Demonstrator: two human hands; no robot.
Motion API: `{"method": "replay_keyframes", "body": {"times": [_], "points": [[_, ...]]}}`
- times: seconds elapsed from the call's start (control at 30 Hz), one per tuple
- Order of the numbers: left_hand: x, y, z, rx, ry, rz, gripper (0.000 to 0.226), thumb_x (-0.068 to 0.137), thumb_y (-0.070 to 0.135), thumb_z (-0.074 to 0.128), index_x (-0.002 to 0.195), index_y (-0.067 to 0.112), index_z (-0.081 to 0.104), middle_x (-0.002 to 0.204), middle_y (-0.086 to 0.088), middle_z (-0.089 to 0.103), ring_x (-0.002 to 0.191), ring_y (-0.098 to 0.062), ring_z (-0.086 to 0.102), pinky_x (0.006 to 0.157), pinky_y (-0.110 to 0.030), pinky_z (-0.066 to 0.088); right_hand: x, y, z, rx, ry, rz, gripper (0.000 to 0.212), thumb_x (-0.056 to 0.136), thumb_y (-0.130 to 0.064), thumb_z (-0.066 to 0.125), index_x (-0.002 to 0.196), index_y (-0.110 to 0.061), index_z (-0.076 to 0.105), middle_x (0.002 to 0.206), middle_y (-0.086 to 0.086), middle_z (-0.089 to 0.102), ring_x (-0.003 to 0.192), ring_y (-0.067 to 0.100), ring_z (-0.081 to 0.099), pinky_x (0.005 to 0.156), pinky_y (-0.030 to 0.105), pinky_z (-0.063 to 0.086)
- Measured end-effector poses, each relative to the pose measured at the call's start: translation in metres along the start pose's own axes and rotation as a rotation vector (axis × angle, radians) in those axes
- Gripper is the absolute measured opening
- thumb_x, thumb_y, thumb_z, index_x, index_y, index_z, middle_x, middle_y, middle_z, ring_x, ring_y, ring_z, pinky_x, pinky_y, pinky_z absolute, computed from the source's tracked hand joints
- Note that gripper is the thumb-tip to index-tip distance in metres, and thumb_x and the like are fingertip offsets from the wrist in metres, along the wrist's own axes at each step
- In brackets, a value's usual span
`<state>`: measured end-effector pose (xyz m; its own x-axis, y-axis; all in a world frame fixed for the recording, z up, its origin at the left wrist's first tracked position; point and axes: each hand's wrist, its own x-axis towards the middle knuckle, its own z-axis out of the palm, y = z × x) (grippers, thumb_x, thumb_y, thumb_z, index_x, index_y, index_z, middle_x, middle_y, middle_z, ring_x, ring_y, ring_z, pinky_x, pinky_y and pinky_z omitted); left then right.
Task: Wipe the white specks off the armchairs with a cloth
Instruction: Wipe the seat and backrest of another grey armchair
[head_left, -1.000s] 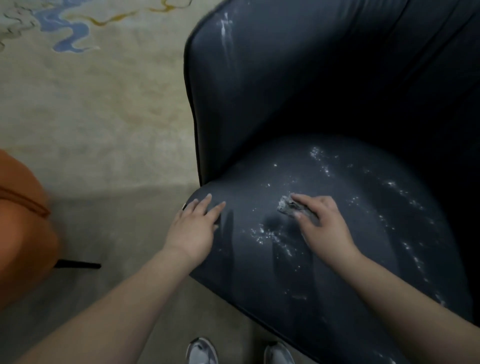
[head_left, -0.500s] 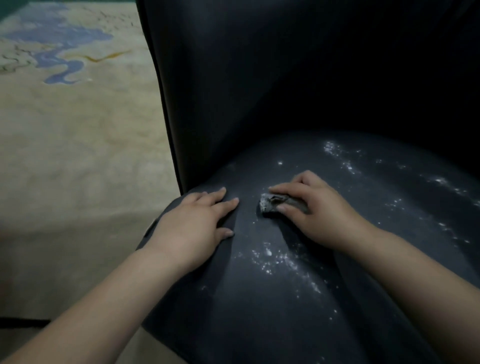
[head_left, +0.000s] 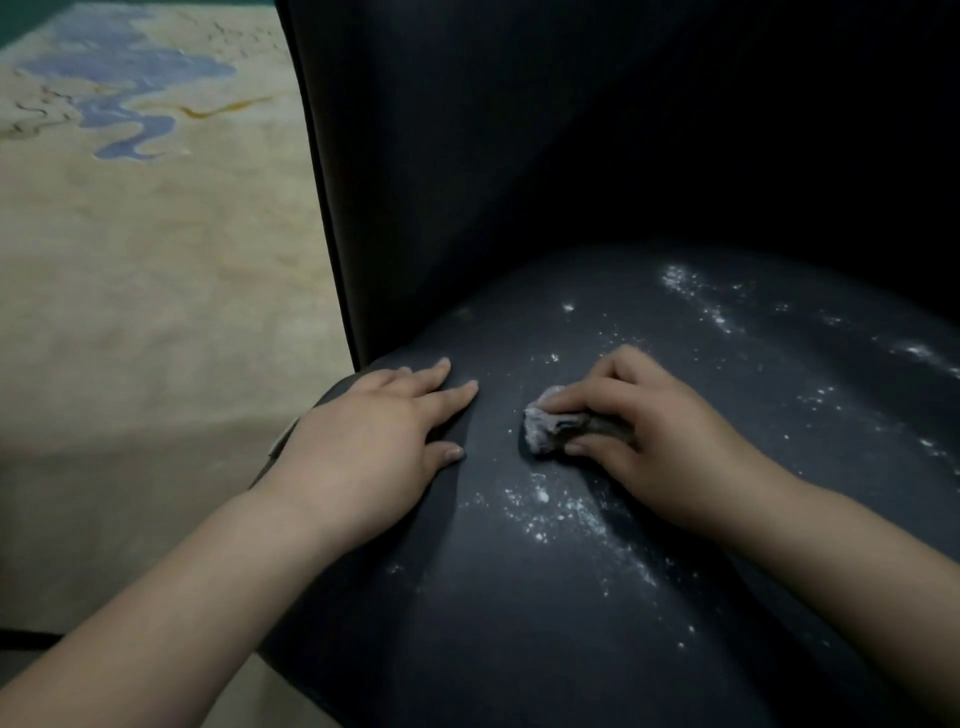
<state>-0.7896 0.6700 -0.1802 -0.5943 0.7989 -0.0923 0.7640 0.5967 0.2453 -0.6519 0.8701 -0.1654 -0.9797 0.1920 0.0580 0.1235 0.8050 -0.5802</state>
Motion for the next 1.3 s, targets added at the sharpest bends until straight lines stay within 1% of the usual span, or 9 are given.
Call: {"method": "replay_keyframes", "body": {"times": [0.13, 0.23, 0.4, 0.5, 0.7, 0.83, 1.03, 1.2, 1.3], "points": [[0.0, 0.001, 0.003, -0.008, 0.017, -0.005, 0.058, 0.094, 0.054, 0.043, 0.146, 0.054, 0.016, 0.158, 0.024, 0.007, 0.145, -0.008, 0.012, 0.113, -0.024, 0.02, 0.028, -0.002, 0.005, -0.068, 0.105, 0.055, 0.031, 0.083, -0.016, 0.071, 0.112, -0.028, 0.067, 0.103, -0.001, 0.047, 0.1, 0.017, 0.05, 0.089, 0.022, 0.04], [-0.001, 0.001, 0.004, -0.01, 0.024, -0.01, 0.059, 0.094, 0.055, 0.043, 0.146, 0.053, 0.016, 0.158, 0.024, 0.007, 0.145, -0.006, 0.012, 0.114, -0.024, 0.02, 0.034, -0.016, 0.017, -0.116, 0.036, -0.038, 0.037, 0.084, -0.019, 0.069, 0.121, -0.026, 0.063, 0.105, -0.002, 0.044, 0.104, 0.018, 0.047, 0.093, 0.027, 0.04], [-0.001, -0.002, 0.004, -0.064, 0.033, -0.021, 0.062, 0.092, 0.052, 0.05, 0.147, 0.048, 0.021, 0.157, 0.025, 0.011, 0.144, -0.001, 0.012, 0.112, -0.018, 0.012, 0.018, 0.001, 0.002, -0.09, 0.007, -0.081, 0.039, 0.081, -0.014, 0.072, 0.117, -0.029, 0.067, 0.098, -0.007, 0.044, 0.095, 0.014, 0.049, 0.082, 0.01, 0.033], [0.001, -0.002, 0.004, -0.074, 0.045, -0.033, 0.064, 0.093, 0.047, 0.053, 0.149, 0.042, 0.024, 0.157, 0.023, 0.014, 0.144, 0.0, 0.012, 0.111, -0.015, 0.01, 0.044, -0.002, 0.006, -0.13, 0.103, 0.01, 0.038, 0.084, -0.016, 0.07, 0.12, -0.027, 0.066, 0.102, 0.001, 0.045, 0.101, 0.021, 0.049, 0.088, 0.015, 0.032], [-0.003, -0.003, 0.004, -0.115, 0.055, -0.051, 0.062, 0.094, 0.04, 0.055, 0.15, 0.035, 0.027, 0.157, 0.019, 0.017, 0.144, -0.001, 0.013, 0.108, -0.011, 0.005, 0.006, -0.011, 0.016, -0.112, -0.045, -0.235, 0.039, 0.079, -0.013, 0.075, 0.114, -0.029, 0.069, 0.093, -0.003, 0.045, 0.085, 0.019, 0.05, 0.075, 0.019, 0.038], [-0.009, -0.004, 0.003, -0.122, 0.09, -0.058, 0.059, 0.095, 0.038, 0.054, 0.149, 0.034, 0.03, 0.156, 0.019, 0.02, 0.144, -0.002, 0.016, 0.109, -0.011, 0.006, 0.039, -0.002, 0.011, -0.109, 0.125, -0.063, 0.035, 0.083, -0.014, 0.071, 0.115, -0.026, 0.069, 0.097, 0.001, 0.045, 0.095, 0.022, 0.049, 0.083, 0.015, 0.033], [-0.028, -0.008, -0.001, -0.122, 0.147, -0.11, 0.05, 0.093, 0.03, 0.06, 0.141, 0.034, 0.046, 0.15, 0.018, 0.036, 0.139, -0.007, 0.03, 0.109, -0.013, 0.013, 0.002, -0.015, 0.02, -0.108, -0.057, -0.309, 0.033, 0.083, -0.024, 0.066, 0.115, -0.027, 0.069, 0.093, -0.001, 0.046, 0.084, 0.02, 0.049, 0.074, 0.022, 0.039], [-0.034, -0.013, -0.004, -0.111, 0.174, -0.19, 0.049, 0.091, 0.029, 0.063, 0.138, 0.03, 0.05, 0.148, 0.013, 0.041, 0.137, -0.013, 0.035, 0.109, -0.016, 0.018, 0.052, -0.016, 0.025, -0.123, 0.165, -0.05, 0.033, 0.085, -0.019, 0.069, 0.118, -0.024, 0.068, 0.1, 0.004, 0.045, 0.1, 0.029, 0.048, 0.091, 0.029, 0.04], [-0.037, -0.014, -0.004, -0.098, 0.173, -0.217, 0.05, 0.091, 0.03, 0.063, 0.139, 0.029, 0.05, 0.148, 0.012, 0.041, 0.137, -0.014, 0.035, 0.11, -0.019, 0.02, 0.047, -0.042, 0.044, -0.131, 0.084, -0.182, 0.033, 0.085, -0.021, 0.068, 0.118, -0.027, 0.067, 0.1, -0.001, 0.041, 0.098, 0.025, 0.045, 0.09, 0.033, 0.041]]}}
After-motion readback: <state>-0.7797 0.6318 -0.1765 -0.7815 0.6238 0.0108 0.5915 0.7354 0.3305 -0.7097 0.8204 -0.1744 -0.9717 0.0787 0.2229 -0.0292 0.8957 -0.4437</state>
